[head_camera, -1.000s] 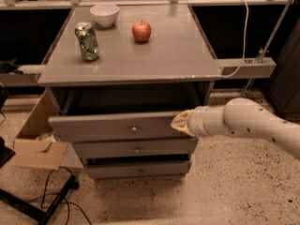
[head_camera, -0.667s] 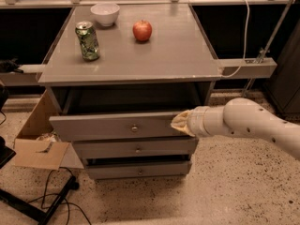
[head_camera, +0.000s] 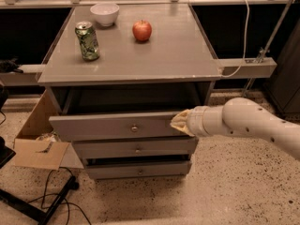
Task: Close top drawer
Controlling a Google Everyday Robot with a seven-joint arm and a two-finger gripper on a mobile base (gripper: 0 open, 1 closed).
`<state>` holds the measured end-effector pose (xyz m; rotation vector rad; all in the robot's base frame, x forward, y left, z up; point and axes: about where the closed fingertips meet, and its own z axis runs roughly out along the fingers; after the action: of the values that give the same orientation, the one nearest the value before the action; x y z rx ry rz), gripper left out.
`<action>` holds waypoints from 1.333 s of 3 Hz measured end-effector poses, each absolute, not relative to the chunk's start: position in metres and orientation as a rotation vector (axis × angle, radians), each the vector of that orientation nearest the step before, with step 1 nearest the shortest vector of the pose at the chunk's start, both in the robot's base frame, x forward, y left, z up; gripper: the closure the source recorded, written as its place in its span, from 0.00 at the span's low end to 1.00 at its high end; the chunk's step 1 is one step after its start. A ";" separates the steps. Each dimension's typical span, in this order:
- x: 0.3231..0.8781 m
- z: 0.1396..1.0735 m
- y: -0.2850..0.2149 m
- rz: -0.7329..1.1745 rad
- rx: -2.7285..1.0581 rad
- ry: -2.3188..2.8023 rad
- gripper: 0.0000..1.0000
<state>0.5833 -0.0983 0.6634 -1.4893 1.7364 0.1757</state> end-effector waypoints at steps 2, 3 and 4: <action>0.583 0.663 -0.098 0.176 -1.489 1.736 0.00; 0.583 0.663 -0.098 0.176 -1.489 1.736 0.00; 0.583 0.663 -0.098 0.176 -1.489 1.736 0.19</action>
Offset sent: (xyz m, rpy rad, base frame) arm 0.0000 0.0000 0.0000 0.0000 0.0000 0.0000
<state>0.5833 -0.0982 0.6634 -1.4894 1.7363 0.1759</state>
